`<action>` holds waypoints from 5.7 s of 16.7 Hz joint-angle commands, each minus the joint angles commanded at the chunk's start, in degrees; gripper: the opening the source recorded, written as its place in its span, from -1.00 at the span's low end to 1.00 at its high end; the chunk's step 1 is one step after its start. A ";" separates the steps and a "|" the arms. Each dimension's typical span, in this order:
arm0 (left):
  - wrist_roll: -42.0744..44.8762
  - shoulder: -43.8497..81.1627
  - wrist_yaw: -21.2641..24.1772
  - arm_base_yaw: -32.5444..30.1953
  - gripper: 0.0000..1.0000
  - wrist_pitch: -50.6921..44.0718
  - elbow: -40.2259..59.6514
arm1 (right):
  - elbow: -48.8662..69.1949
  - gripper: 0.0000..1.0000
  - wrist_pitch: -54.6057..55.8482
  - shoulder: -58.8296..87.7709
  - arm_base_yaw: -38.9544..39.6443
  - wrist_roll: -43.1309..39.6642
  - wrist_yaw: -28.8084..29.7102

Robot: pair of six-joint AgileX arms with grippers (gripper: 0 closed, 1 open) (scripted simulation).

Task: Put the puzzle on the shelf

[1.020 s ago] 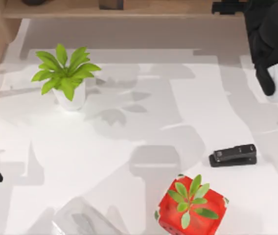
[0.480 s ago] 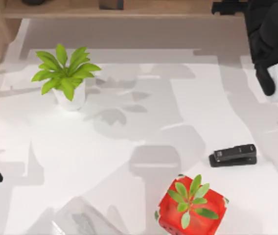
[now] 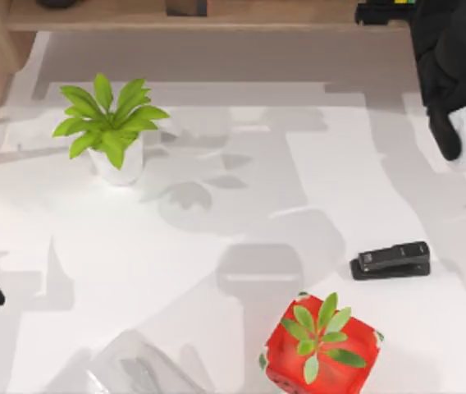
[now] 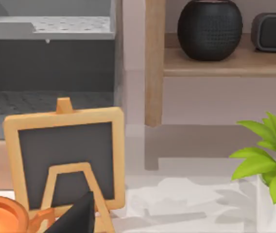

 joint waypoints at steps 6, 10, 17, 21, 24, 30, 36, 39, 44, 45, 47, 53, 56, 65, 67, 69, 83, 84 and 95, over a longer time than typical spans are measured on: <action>0.00 0.00 0.00 0.00 1.00 0.00 0.00 | 0.00 1.00 0.00 0.00 0.00 0.00 0.00; 0.00 0.00 0.00 0.00 1.00 0.00 0.00 | -0.55 1.00 0.28 -0.26 0.05 -0.45 -0.43; 0.00 0.00 0.00 0.00 1.00 0.00 0.00 | -16.50 1.00 7.83 -6.88 -5.39 -15.77 -13.87; 0.00 0.00 0.00 0.00 1.00 0.00 0.00 | -31.09 1.00 14.11 -12.04 -12.86 -30.95 -26.25; 0.00 0.00 0.00 0.00 1.00 0.00 0.00 | -41.69 1.00 18.49 -15.29 -20.44 -43.58 -35.91; 0.00 0.00 0.00 0.00 1.00 0.00 0.00 | -54.39 1.00 24.27 -17.24 -38.55 -67.80 -51.31; 0.00 0.00 0.00 0.00 1.00 0.00 0.00 | -49.97 1.00 25.16 -13.03 -53.94 -84.11 -56.29; 0.00 0.00 0.00 0.00 1.00 0.00 0.00 | -47.85 1.00 24.96 -11.92 -56.42 -86.44 -56.45; 0.00 0.00 0.00 0.00 1.00 0.00 0.00 | -47.79 1.00 24.82 -12.06 -56.10 -86.37 -56.25; 0.00 0.00 0.00 0.00 1.00 0.00 0.00 | -47.19 1.00 24.41 -11.83 -55.71 -86.41 -55.79; 0.00 0.00 0.00 0.00 1.00 0.00 0.00 | -45.28 1.00 23.12 -11.13 -54.41 -86.48 -54.42; 0.00 0.00 0.00 0.00 1.00 0.00 0.00 | -43.34 1.00 21.81 -10.48 -53.05 -86.50 -53.06; 0.00 0.00 0.00 0.00 1.00 0.00 0.00 | -43.34 0.55 21.81 -10.48 -53.05 -86.50 -53.06; 0.00 0.00 0.00 0.00 1.00 0.00 0.00 | -43.34 -0.81 21.81 -10.48 -53.05 -86.50 -53.06; 0.00 0.00 0.00 0.00 1.00 0.00 0.00 | -43.34 -1.00 21.81 -10.48 -53.05 -86.50 -53.06; 0.00 0.00 0.00 0.00 1.00 0.00 0.00 | -43.34 -1.00 21.81 -10.48 -53.05 -86.50 -53.06; 0.00 0.00 0.00 0.00 1.00 0.00 0.00 | -31.70 -1.00 14.49 -6.04 -47.06 -86.51 -46.92; 0.00 0.00 0.00 0.00 1.00 0.00 0.00 | -30.94 -1.00 13.80 -5.70 -46.56 -86.51 -46.39; 0.00 0.00 0.00 0.00 1.00 0.00 0.00 | -19.57 -1.00 7.81 -1.82 -43.31 -86.48 -43.04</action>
